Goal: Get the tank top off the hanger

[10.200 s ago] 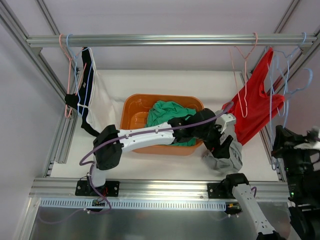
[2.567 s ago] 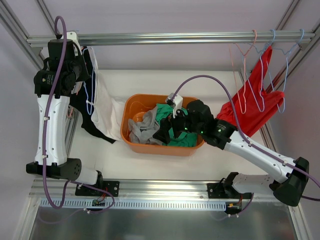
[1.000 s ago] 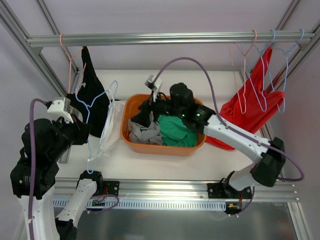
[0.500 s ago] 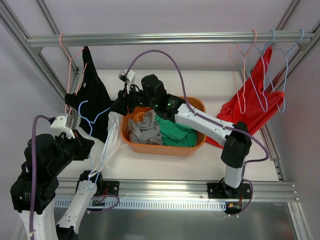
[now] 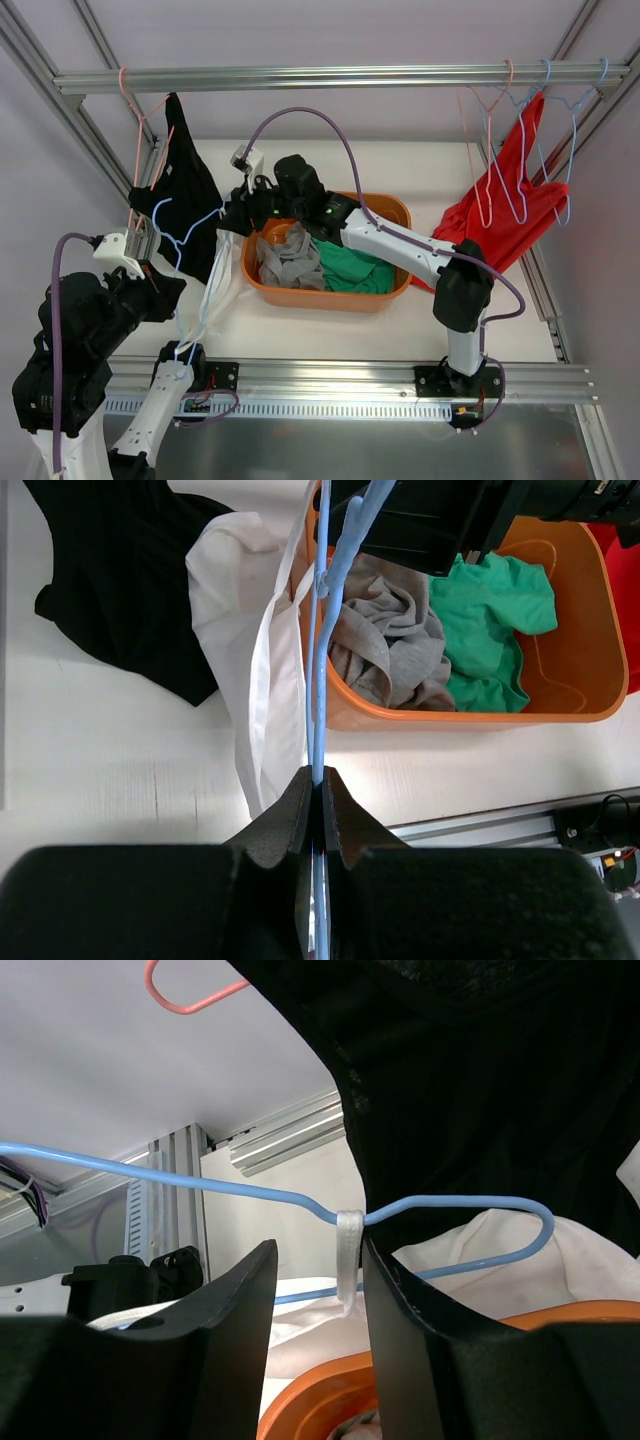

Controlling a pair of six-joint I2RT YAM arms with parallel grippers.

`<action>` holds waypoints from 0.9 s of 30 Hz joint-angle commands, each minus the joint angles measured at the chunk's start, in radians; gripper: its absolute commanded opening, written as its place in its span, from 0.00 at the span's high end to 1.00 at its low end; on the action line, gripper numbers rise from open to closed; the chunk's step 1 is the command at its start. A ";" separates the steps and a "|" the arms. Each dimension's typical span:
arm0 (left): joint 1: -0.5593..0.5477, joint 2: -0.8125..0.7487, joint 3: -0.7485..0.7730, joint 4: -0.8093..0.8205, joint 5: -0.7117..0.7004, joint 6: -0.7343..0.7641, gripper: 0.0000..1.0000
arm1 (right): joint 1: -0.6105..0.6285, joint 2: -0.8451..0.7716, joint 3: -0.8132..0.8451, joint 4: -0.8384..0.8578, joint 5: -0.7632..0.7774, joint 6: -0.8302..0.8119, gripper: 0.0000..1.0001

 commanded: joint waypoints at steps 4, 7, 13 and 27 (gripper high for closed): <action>-0.016 0.026 0.036 0.005 -0.007 -0.005 1.00 | 0.004 -0.006 0.038 0.035 0.021 -0.036 0.76; -0.020 0.027 0.031 0.005 -0.020 -0.005 1.00 | 0.006 -0.020 0.032 0.032 0.022 -0.045 0.79; -0.022 0.029 0.036 0.003 -0.030 -0.005 1.00 | 0.004 -0.057 0.012 0.018 0.050 -0.078 1.00; -0.046 0.029 0.077 0.000 0.000 0.001 1.00 | -0.091 -0.043 0.121 0.013 0.237 -0.061 1.00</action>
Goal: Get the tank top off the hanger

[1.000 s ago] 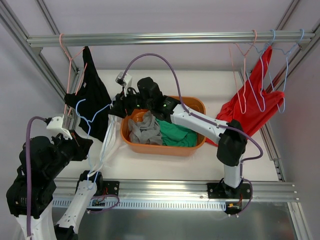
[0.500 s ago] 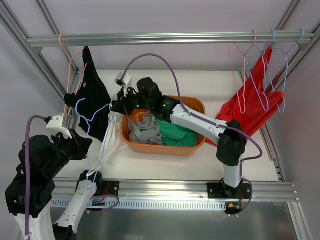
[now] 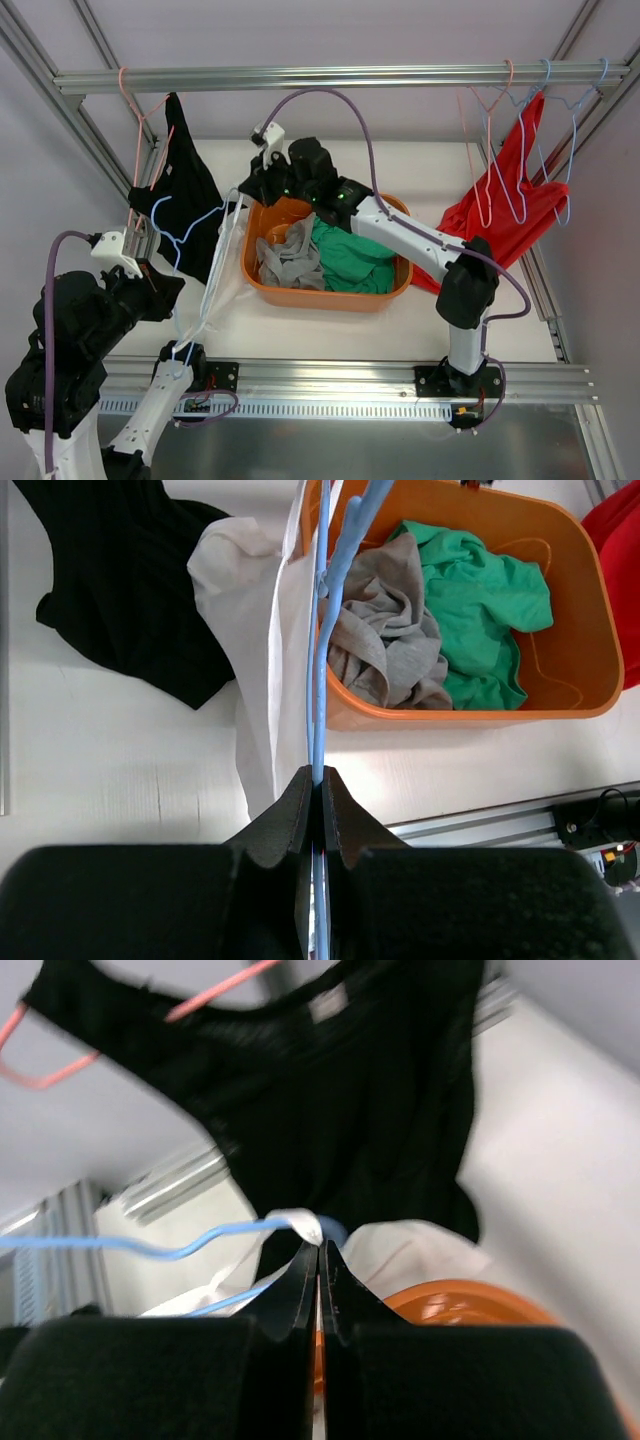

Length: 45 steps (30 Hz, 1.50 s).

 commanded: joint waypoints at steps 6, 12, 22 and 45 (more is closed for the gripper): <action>-0.055 0.065 0.166 -0.001 0.034 0.008 1.00 | -0.100 0.035 0.231 -0.006 0.077 0.020 1.00; -0.055 0.115 0.276 0.020 0.042 0.016 1.00 | -0.105 0.008 0.200 -0.031 -0.062 0.054 1.00; -0.053 -0.052 -0.099 0.948 0.126 -0.090 1.00 | 0.018 -0.240 -0.096 0.054 -0.180 0.057 1.00; -0.053 -0.075 -0.262 1.236 -0.277 0.002 1.00 | 0.372 -0.235 -0.355 0.180 -0.086 0.043 1.00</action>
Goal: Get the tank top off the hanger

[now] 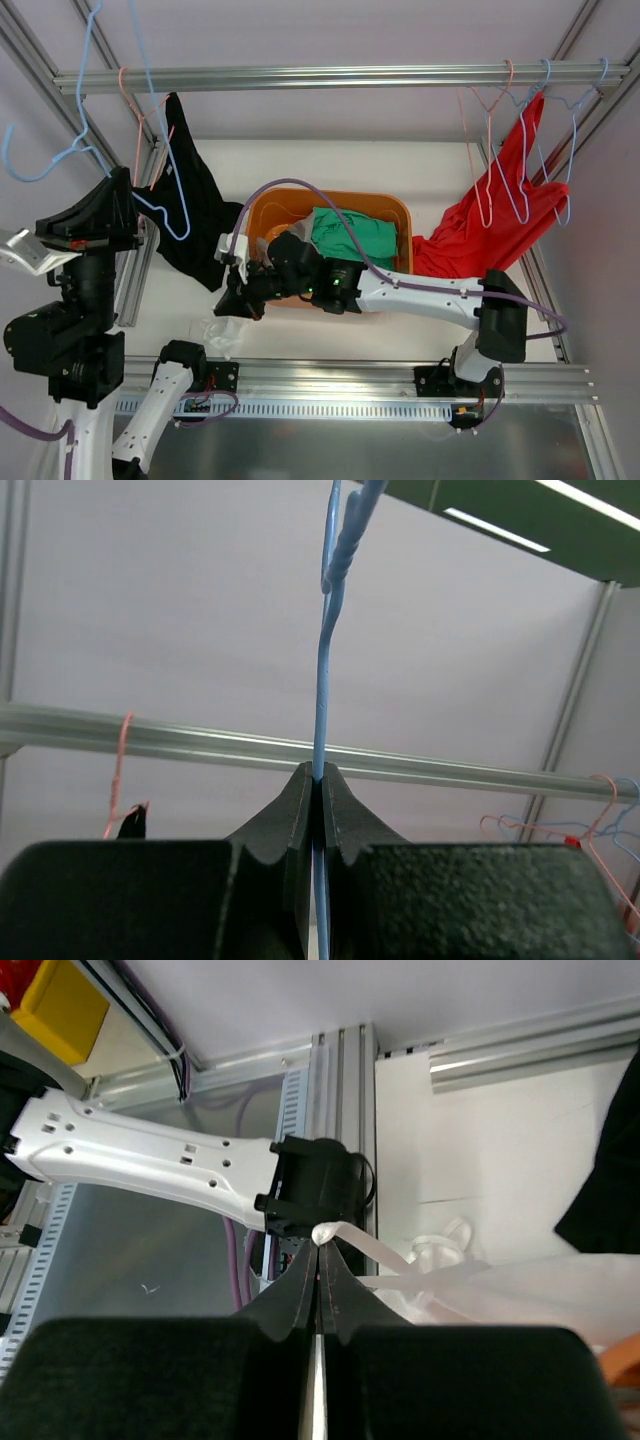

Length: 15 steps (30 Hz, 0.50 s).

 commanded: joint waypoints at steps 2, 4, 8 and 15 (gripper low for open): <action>-0.003 0.014 0.136 -0.382 -0.178 0.008 1.00 | 0.037 0.064 0.045 0.028 0.107 -0.028 1.00; -0.003 0.027 0.166 -0.490 -0.174 0.018 1.00 | 0.040 0.086 0.027 0.026 0.121 -0.028 1.00; -0.005 0.047 0.224 -0.690 -0.114 0.027 1.00 | 0.061 0.130 0.010 0.026 0.112 -0.020 0.87; -0.005 0.143 0.362 -1.025 -0.036 -0.001 1.00 | 0.068 -0.027 -0.055 -0.039 0.210 -0.053 0.11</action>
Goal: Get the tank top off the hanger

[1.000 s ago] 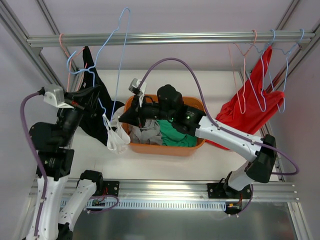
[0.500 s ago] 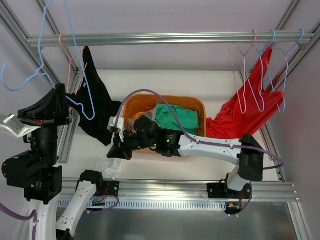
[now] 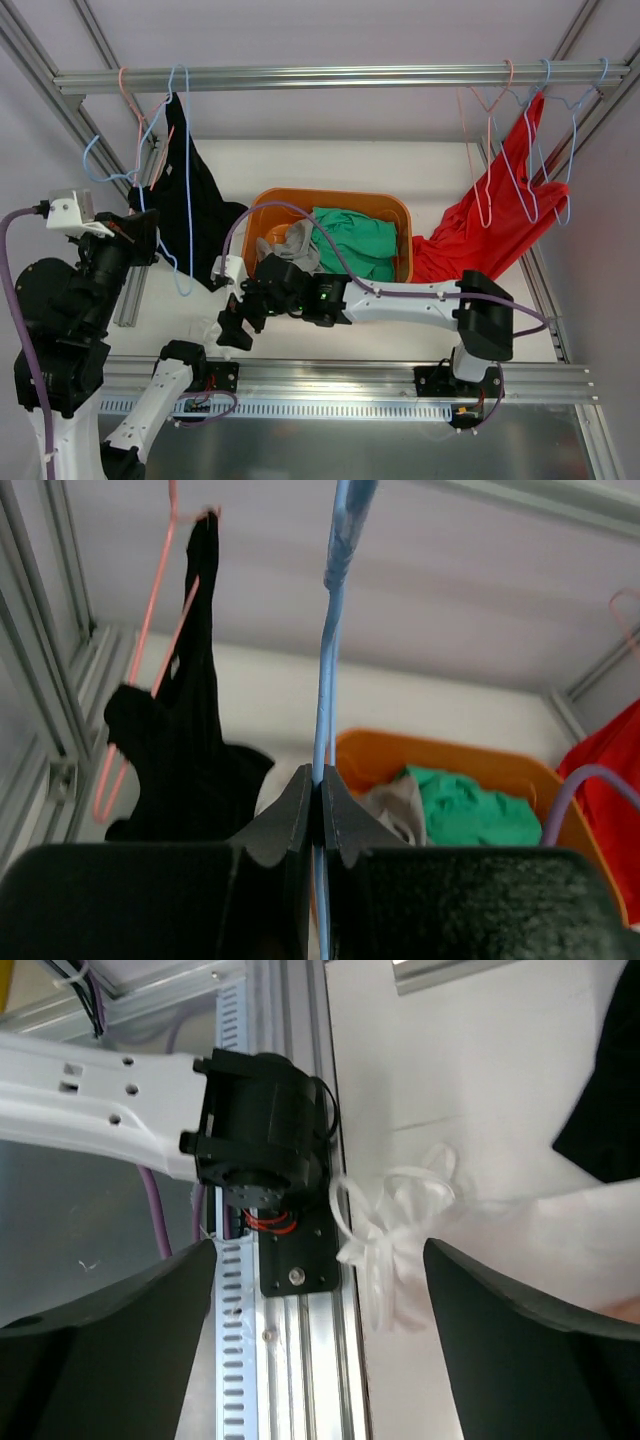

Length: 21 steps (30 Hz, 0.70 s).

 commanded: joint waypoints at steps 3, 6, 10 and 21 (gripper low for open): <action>-0.003 0.141 0.156 -0.347 0.074 -0.013 1.00 | 0.007 -0.251 -0.071 -0.049 0.136 -0.050 0.06; -0.005 0.187 0.184 -0.400 0.063 -0.014 1.00 | 0.007 -0.322 -0.094 -0.075 0.156 -0.055 0.01; -0.005 0.315 0.298 -0.450 0.016 -0.011 1.00 | 0.007 -0.349 -0.079 -0.133 0.176 -0.062 0.00; -0.005 0.637 0.631 -0.493 -0.068 0.073 1.00 | 0.006 -0.348 -0.083 -0.139 0.207 -0.072 0.01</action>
